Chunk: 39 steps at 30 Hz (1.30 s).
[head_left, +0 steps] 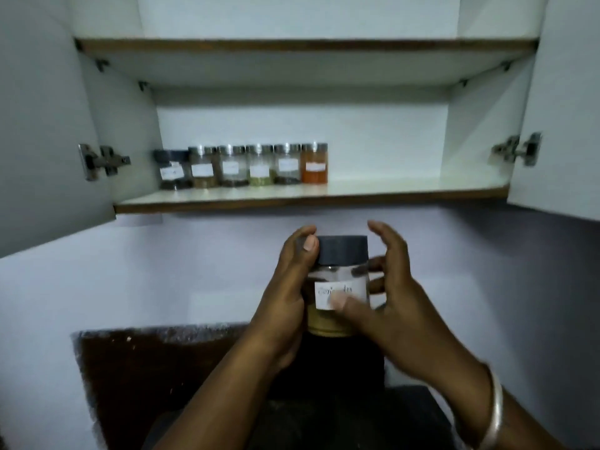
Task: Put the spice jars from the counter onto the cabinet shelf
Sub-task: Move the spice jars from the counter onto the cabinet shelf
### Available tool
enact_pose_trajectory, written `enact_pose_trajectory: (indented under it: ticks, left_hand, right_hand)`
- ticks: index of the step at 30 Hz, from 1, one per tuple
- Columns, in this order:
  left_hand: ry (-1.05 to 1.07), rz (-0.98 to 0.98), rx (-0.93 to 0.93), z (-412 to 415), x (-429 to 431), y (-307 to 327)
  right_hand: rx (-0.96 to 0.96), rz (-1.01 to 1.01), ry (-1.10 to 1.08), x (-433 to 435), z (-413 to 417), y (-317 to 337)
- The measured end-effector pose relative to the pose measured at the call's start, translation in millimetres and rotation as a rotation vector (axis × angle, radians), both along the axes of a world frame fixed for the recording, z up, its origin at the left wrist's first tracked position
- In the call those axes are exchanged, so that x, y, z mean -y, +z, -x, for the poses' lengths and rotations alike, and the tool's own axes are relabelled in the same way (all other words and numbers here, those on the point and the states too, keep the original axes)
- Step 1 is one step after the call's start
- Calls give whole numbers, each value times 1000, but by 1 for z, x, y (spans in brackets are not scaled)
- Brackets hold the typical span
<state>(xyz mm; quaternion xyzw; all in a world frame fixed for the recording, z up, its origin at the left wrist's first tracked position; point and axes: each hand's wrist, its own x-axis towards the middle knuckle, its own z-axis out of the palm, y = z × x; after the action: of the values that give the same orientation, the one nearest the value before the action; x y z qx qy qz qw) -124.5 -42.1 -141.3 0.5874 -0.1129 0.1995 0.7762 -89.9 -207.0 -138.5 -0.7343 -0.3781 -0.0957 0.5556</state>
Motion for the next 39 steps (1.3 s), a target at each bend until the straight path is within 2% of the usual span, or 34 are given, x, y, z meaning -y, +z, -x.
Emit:
enact_pose_trajectory:
  ticks: [2, 6, 7, 9, 11, 12, 14, 15, 17, 19, 21, 27, 34, 39]
  left_hand:
    - [7, -58, 23, -14, 6, 22]
    - [16, -273, 12, -59, 11, 85]
    - [46, -320, 1, -75, 5, 105]
    - [258, -452, 24, -112, -17, 140]
    - [614, -766, 62, -152, -54, 156]
    - [763, -1007, -9, -171, -74, 155]
    - [835, -1467, -268, -201, -107, 141]
    - [775, -1575, -367, -213, -117, 132]
    - [649, -1529, -440, -234, -126, 123]
    - [618, -1359, -499, -246, -129, 127]
    - [632, -1314, -506, -251, -134, 126]
    - [807, -1371, -291, -242, -134, 114]
    - [822, -1359, -244, -246, -136, 110]
    - [979, -1356, 26, -243, -135, 105]
  right_hand:
    - [120, 36, -29, 0, -4, 6]
    - [239, -64, -125, -1, -43, 48]
    - [268, -70, -145, -3, -58, 63]
    - [335, -45, -205, -11, -99, 96]
    - [362, -13, -294, -27, -145, 125]
    - [353, -3, -333, -37, -168, 137]
    - [341, 54, -422, -62, -214, 154]
    - [340, 107, -459, -75, -236, 160]
    - [349, 228, -494, -99, -282, 170]
    - [319, 328, -508, -118, -322, 174]
    - [267, 398, -502, -137, -354, 177]
    - [109, 536, -599, -168, -408, 160]
    - [70, 527, -639, -172, -430, 152]
    - [-5, 599, -591, -160, -416, 158]
